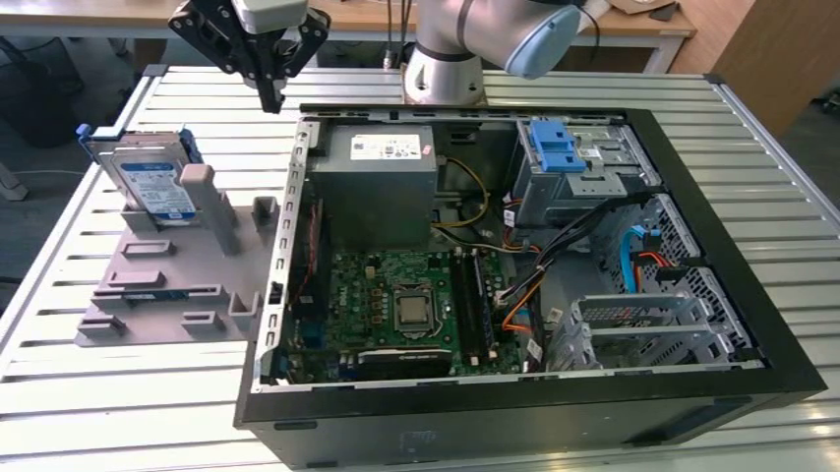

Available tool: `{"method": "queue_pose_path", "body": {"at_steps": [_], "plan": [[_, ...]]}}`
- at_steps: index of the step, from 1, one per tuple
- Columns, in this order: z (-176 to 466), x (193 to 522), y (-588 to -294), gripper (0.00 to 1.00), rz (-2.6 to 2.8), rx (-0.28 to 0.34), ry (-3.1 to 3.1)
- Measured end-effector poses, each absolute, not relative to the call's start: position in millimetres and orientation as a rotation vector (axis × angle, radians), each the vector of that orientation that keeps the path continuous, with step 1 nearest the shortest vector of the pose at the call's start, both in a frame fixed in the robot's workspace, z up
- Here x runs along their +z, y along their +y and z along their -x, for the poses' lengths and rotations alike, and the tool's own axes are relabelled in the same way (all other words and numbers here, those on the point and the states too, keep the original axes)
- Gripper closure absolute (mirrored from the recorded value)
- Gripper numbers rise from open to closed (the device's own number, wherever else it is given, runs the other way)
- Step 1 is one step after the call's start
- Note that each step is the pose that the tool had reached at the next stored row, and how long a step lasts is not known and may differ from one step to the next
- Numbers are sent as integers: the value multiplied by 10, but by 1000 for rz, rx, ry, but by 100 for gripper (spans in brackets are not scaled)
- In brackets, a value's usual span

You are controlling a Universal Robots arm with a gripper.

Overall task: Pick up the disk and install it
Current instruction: 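Reach for the disk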

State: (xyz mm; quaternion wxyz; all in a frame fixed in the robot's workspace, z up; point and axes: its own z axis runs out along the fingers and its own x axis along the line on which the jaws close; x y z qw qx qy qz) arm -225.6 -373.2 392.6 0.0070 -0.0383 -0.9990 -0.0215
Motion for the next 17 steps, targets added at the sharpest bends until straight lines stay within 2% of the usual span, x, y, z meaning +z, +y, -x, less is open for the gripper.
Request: {"method": "queue_pose_path", "body": {"at_steps": [17], "plan": [[2340, 3924, -3711, 89, 120, -67, -3125]]}}
